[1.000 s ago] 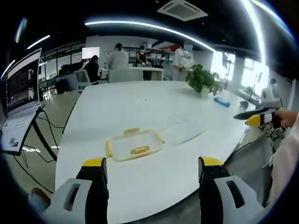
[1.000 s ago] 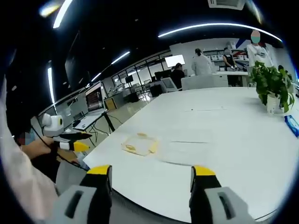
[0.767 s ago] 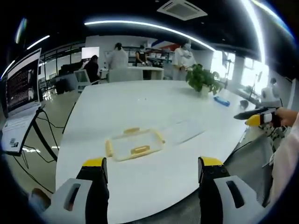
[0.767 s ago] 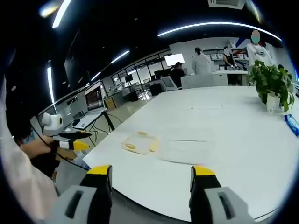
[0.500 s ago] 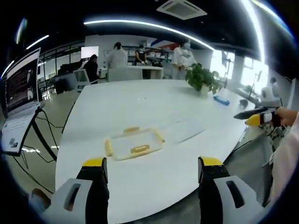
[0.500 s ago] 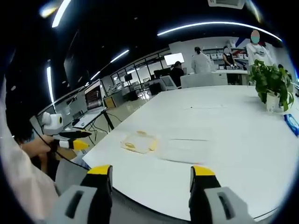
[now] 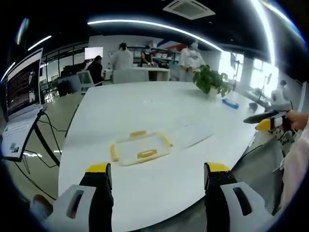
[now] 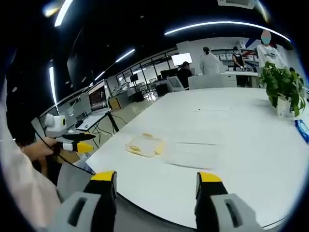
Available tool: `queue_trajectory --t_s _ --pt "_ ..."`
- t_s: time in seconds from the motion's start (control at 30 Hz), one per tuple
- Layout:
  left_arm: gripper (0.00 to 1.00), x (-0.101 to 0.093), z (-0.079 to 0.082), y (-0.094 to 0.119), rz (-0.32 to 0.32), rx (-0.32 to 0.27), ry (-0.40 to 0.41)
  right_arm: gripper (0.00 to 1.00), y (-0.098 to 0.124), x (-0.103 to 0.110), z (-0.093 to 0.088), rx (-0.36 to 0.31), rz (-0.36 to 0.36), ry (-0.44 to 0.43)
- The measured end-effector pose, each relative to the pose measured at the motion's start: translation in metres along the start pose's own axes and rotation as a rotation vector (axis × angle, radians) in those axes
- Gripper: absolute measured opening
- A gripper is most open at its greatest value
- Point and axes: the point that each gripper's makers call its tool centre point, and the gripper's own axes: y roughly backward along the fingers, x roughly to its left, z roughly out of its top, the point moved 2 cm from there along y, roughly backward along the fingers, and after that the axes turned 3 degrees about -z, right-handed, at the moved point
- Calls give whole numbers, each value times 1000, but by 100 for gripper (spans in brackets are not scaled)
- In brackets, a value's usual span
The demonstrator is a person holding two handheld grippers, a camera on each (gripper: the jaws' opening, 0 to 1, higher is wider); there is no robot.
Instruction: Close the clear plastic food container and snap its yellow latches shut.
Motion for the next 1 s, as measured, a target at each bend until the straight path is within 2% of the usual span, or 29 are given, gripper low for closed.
queue_trajectory --t_s 0.27,0.53,0.67,0.8,1.0 --pt "77 2 -3 -3 -3 9 1 65 -3 2 -2 11 8 2" --pt "82 1 -4 -7 -11 29 -44 68 -7 -1 -9 57 -8 43" --pt "85 3 -2 -8 -8 25 -46 69 -9 -2 -10 70 -1 43" --pt "87 1 6 -10 -23 -4 -54 69 -14 -3 -10 90 -5 62" --pt "87 6 8 -17 -31 19 -79 69 -23 0 -3 95 12 64"
